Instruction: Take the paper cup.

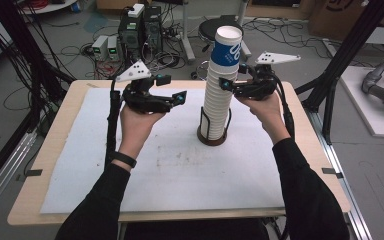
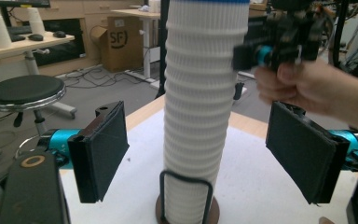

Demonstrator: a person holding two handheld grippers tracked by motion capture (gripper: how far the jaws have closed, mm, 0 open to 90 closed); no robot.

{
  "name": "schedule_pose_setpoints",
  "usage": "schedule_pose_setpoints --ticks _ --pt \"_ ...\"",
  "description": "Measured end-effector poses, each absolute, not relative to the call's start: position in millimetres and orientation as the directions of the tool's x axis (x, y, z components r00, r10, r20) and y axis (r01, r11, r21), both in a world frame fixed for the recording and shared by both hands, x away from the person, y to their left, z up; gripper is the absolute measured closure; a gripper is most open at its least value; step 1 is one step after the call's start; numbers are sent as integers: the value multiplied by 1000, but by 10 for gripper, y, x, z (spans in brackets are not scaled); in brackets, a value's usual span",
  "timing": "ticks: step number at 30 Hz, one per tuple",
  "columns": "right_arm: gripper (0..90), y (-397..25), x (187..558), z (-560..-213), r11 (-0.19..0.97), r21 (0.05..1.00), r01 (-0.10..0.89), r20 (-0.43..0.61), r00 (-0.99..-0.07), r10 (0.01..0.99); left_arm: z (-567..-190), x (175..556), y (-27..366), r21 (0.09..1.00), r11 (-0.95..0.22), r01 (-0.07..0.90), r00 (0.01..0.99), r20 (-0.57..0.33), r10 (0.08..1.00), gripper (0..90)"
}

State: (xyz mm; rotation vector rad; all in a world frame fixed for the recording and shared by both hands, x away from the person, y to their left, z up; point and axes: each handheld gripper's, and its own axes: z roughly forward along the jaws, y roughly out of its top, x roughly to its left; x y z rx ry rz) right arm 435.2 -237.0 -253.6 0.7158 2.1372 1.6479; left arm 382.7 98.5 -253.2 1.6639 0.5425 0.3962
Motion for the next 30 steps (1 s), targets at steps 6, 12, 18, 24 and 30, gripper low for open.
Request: schedule_pose_setpoints --ticks 6,12,18,24,30 --pt "146 -2370 4355 -2537 194 965 178 32 -812 583 -2208 3952 773 988 -122 96 838 -14 546 206" --pt "147 -2373 4351 -2531 199 965 171 23 -810 586 -1979 4054 592 989 -122 88 848 -10 530 206" --pt "147 -2365 4342 -2528 202 965 169 19 -808 589 -1801 4176 458 990 -111 90 854 -19 520 206" --pt "148 -2368 4340 -2526 204 964 168 16 -807 590 -1666 4287 305 991 -99 90 864 -28 502 206" --pt "148 -2369 4339 -2525 205 964 167 14 -806 592 -1546 4369 124 989 -110 100 879 -36 476 206"
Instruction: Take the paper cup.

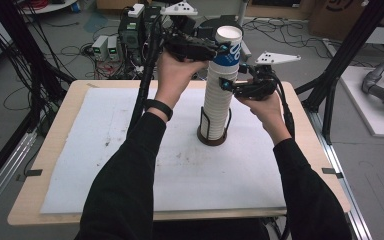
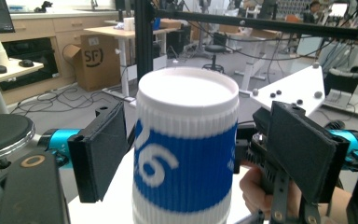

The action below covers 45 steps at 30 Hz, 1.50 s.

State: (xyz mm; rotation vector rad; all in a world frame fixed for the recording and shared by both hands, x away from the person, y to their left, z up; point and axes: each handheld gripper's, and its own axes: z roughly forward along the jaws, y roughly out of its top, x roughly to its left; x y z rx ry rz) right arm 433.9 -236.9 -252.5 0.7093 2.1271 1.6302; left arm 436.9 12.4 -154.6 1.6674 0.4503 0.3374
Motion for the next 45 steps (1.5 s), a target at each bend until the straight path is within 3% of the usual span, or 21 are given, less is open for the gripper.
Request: schedule_pose_setpoints --ticks 9,13,16,26,45 --pt "148 -2364 4335 -2525 206 964 166 12 -804 594 -1483 4473 -7 986 -111 122 876 -54 478 212" --pt "148 -2365 4333 -2525 206 964 168 13 -804 594 -1500 4515 -19 986 -108 126 872 -58 485 230" --pt "148 -2365 4331 -2525 207 964 168 13 -803 596 -1496 4515 -22 987 -101 122 876 -60 478 296" --pt "149 -2363 4329 -2525 208 964 167 10 -802 598 -1475 4519 -33 987 -109 116 877 -50 478 307" --pt "150 -2367 4322 -2527 209 964 163 6 -800 599 -932 4301 108 998 -31 -50 869 59 492 309"
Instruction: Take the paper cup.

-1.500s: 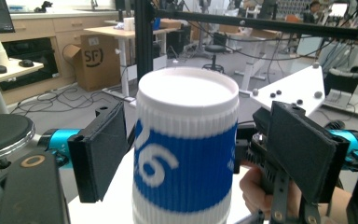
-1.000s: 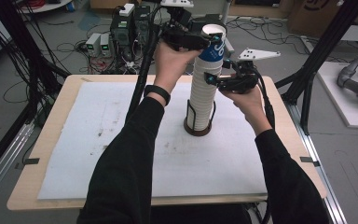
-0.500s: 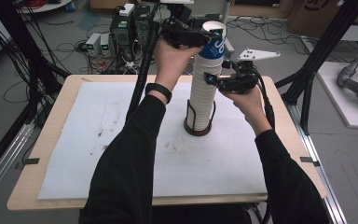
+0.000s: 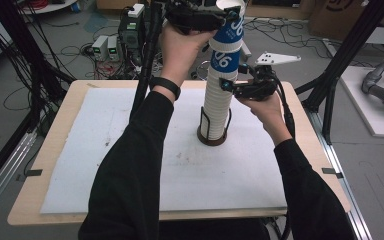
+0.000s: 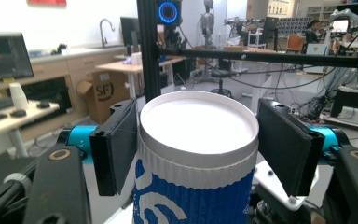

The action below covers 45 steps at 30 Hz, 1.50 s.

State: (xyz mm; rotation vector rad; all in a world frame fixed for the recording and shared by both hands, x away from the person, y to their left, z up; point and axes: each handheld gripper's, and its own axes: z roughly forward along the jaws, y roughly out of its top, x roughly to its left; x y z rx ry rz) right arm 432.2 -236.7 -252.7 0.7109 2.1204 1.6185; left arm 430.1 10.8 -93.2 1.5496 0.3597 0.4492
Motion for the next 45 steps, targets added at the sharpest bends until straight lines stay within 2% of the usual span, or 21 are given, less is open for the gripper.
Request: schedule_pose_setpoints --ticks 11,16,32,45 --pt "150 -2370 4312 -2522 219 963 158 -6 -798 602 -747 4122 299 995 -4 -102 863 90 497 310" --pt "149 -2370 4302 -2515 209 965 158 0 -797 604 -755 4046 422 993 -36 -113 854 115 508 310" --pt "148 -2423 4218 -2458 200 967 158 7 -801 599 -1030 3858 795 994 -61 -91 850 110 515 309" --pt "149 -2462 4163 -2479 206 968 145 -7 -801 599 -1332 3757 1055 998 -43 -46 853 62 518 309"
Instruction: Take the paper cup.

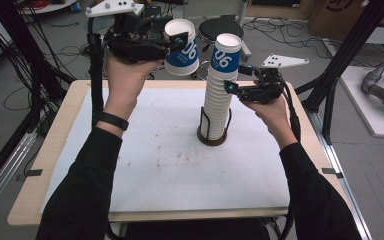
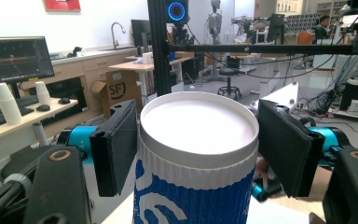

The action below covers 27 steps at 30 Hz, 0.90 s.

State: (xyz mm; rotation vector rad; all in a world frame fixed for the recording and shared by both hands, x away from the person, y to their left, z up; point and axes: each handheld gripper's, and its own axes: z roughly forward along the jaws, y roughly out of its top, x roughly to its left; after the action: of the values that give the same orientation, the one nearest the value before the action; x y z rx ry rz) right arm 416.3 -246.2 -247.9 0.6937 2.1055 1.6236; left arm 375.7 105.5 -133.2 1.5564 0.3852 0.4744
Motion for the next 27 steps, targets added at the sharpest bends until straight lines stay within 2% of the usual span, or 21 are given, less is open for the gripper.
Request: schedule_pose_setpoints --ticks 27 --pt "150 -2534 3926 -2494 208 972 111 -31 -815 579 -2345 3433 1278 997 -65 51 879 -14 476 309"
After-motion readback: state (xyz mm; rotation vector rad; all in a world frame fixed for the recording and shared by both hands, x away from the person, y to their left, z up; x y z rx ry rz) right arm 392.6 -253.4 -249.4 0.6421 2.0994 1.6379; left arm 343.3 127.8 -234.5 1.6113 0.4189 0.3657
